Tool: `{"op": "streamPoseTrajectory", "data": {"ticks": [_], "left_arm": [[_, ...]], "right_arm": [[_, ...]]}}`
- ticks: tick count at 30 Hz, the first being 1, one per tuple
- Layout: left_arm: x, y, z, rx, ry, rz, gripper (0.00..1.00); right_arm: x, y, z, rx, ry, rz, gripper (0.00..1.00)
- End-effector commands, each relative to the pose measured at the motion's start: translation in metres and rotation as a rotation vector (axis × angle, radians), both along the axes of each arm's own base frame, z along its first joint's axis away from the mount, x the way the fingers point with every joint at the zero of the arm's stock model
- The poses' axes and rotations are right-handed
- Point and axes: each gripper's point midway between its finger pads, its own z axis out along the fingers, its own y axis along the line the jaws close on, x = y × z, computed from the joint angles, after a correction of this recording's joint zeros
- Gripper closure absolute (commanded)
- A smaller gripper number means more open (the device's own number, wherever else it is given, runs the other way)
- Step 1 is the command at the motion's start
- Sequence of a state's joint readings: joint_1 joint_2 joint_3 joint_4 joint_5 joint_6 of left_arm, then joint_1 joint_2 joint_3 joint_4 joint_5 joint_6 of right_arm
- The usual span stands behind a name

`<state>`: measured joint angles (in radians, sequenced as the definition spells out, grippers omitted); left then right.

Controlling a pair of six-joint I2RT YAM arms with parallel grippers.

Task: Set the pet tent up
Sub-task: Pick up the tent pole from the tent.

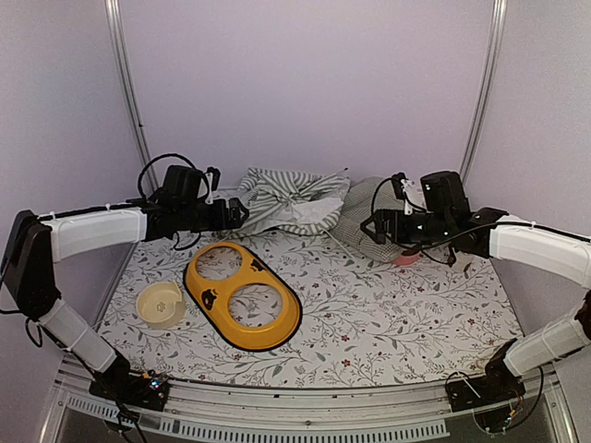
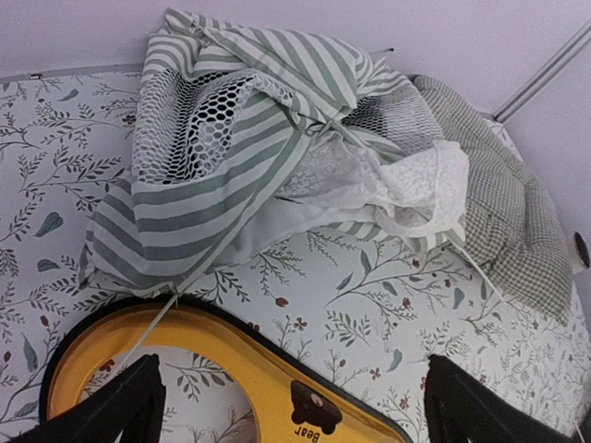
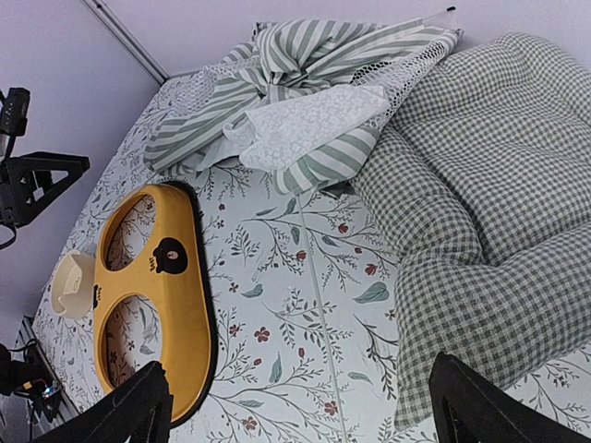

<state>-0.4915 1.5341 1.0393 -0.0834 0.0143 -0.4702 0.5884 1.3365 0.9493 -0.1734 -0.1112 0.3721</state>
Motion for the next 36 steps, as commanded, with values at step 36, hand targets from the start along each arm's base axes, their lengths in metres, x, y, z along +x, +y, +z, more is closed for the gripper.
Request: {"op": "streamPoseTrajectory", "data": {"ticks": [36], "left_arm": [[-0.013, -0.1, -0.026, -0.284, 0.168, -0.089, 0.15]], "right_arm": [[-0.058, -0.011, -0.088, -0.234, 0.245, 0.125, 0.22]]}}
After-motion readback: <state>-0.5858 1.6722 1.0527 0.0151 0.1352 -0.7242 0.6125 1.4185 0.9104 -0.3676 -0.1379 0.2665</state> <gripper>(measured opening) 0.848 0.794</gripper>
